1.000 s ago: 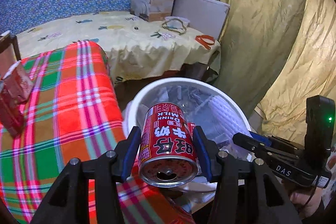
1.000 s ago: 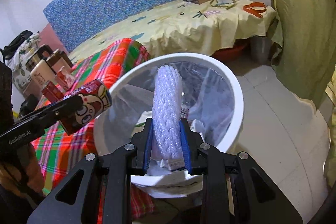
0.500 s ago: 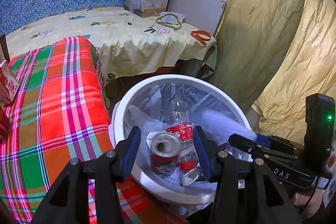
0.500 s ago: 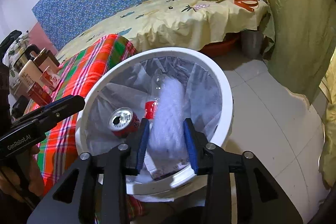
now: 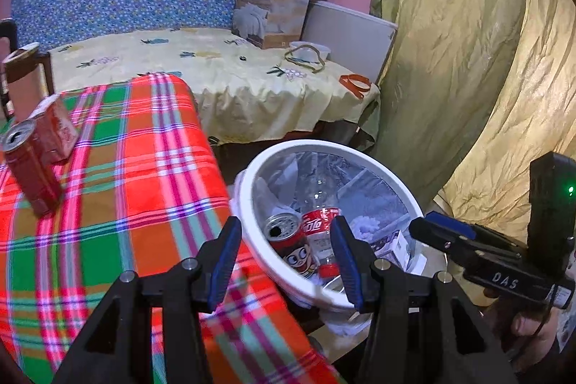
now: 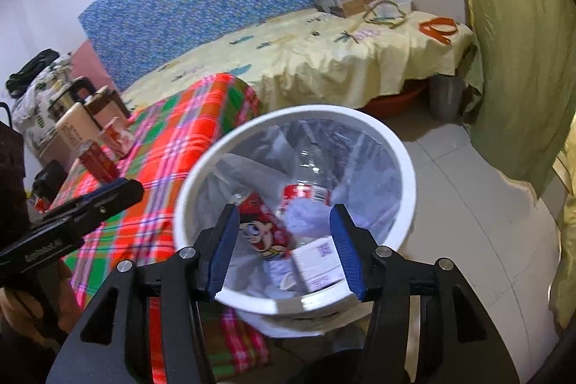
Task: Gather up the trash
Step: 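Move both open tools back over the table, then grasp the open red cola can with the left tool while the right tool grasps the small white-red juice carton, then carry the cola can and juice carton over the bin with both tools, then open both tools over the bin, dropping the cola can and juice carton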
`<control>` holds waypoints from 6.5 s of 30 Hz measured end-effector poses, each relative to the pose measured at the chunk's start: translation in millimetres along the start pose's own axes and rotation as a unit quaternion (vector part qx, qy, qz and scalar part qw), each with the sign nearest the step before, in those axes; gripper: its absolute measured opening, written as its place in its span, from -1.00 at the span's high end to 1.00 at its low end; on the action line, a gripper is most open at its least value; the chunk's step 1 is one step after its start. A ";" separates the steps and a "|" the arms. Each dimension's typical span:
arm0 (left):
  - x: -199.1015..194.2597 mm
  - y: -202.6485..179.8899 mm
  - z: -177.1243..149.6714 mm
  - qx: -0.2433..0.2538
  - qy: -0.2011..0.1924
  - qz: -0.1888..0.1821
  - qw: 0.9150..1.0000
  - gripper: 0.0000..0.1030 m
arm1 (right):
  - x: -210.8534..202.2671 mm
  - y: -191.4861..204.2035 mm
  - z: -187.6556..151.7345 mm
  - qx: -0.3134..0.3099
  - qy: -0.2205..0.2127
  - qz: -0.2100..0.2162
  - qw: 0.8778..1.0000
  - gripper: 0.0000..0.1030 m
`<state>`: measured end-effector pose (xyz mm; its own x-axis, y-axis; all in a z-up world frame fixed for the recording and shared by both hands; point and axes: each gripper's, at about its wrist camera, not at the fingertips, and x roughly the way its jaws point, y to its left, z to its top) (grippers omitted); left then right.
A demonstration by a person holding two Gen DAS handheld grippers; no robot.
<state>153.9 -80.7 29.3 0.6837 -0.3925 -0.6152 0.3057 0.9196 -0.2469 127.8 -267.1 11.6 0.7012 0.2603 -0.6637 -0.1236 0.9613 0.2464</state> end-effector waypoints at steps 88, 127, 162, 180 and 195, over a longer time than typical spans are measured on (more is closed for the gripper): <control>-105.5 260.1 -6.5 -0.146 -0.089 0.185 0.968 -0.05 | 143.4 266.5 58.4 -0.171 0.054 0.091 0.979 -0.05; -98.6 189.0 -8.9 -0.109 -0.070 0.144 0.981 -0.04 | 73.9 194.7 48.4 -0.115 0.026 0.113 0.987 0.26; 6.4 2.1 24.1 0.022 -0.004 -0.007 1.000 -0.04 | 15.6 13.5 31.7 0.026 -0.019 0.006 0.999 0.26; 63.9 -24.7 24.0 0.039 0.045 -0.030 0.998 -0.05 | 37.4 -19.7 29.6 0.044 0.007 -0.013 0.999 0.25; 65.8 -21.6 25.0 0.031 0.036 -0.030 0.998 -0.23 | 27.1 -22.4 30.9 0.041 -0.006 -0.013 0.999 -0.14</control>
<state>208.9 -126.9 12.9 0.6140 -0.4426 -0.6536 0.3862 0.8906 -0.2403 171.3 -284.4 9.9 0.7116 0.2344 -0.6623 -0.0486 0.9569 0.2864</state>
